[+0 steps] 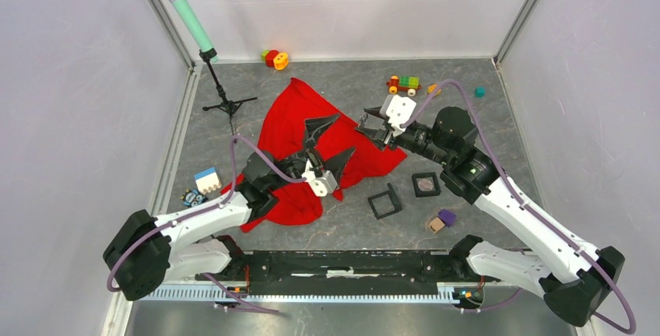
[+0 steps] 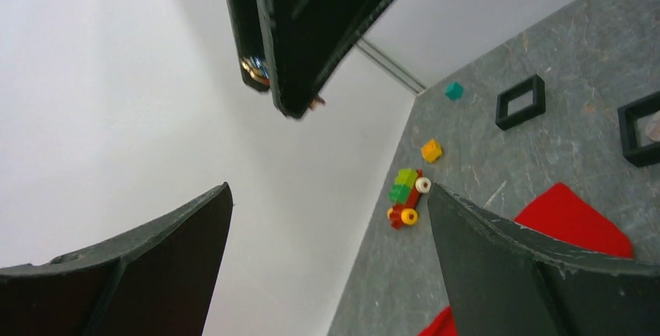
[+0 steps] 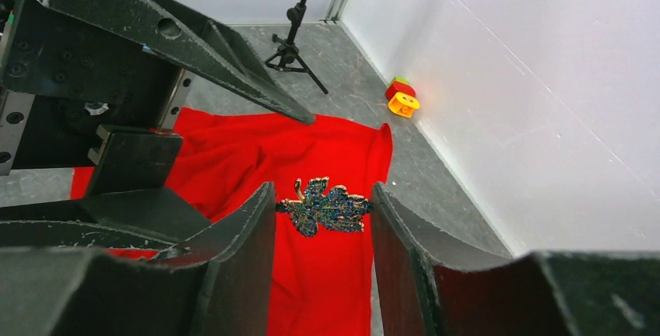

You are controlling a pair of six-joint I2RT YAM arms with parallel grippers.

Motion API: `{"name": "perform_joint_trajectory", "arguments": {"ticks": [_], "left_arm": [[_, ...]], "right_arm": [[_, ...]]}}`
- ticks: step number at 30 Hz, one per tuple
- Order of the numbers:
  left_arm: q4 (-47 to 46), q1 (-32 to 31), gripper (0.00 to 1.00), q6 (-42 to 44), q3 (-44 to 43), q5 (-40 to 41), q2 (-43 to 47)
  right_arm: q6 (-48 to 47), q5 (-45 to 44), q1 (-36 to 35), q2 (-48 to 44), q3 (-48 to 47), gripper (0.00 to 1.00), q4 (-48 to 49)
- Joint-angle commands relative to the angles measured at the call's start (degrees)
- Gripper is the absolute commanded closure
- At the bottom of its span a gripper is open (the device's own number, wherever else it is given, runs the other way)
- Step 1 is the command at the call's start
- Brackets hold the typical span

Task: Remove the brooch from the garment
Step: Pick up the brooch from the center of the board.

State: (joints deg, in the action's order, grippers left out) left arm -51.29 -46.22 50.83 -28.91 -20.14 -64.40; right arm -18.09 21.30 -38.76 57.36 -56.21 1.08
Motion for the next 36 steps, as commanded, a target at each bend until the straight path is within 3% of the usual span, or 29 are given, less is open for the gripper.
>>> {"name": "perform_joint_trajectory", "arguments": {"ticks": [1,8,19,31,36], "left_arm": [[-0.6,-0.6,0.0,4.0,-4.8,-6.8,-0.7],[1.3,-1.8,0.0,5.3,-7.3,-9.3,-2.7],[-3.0,-3.2,0.02,8.2,-8.8,-7.0,-6.8],[-4.9,-3.4,0.19,7.1,-8.3,-6.7,-6.7],[-1.8,-3.7,0.2,9.1,-9.0,-6.4,-6.6]], "right_arm": [[2.4,-1.7,-1.8,-2.3,-0.1,0.72,0.2],[2.2,-2.0,-3.0,-1.9,0.7,0.71,0.0],[18.0,-6.5,-3.2,3.3,-7.5,0.72,-11.6],[27.4,-7.6,-3.1,1.3,-5.5,0.73,-12.7],[28.7,-8.4,-3.1,0.9,-6.1,0.73,-14.0]]}}
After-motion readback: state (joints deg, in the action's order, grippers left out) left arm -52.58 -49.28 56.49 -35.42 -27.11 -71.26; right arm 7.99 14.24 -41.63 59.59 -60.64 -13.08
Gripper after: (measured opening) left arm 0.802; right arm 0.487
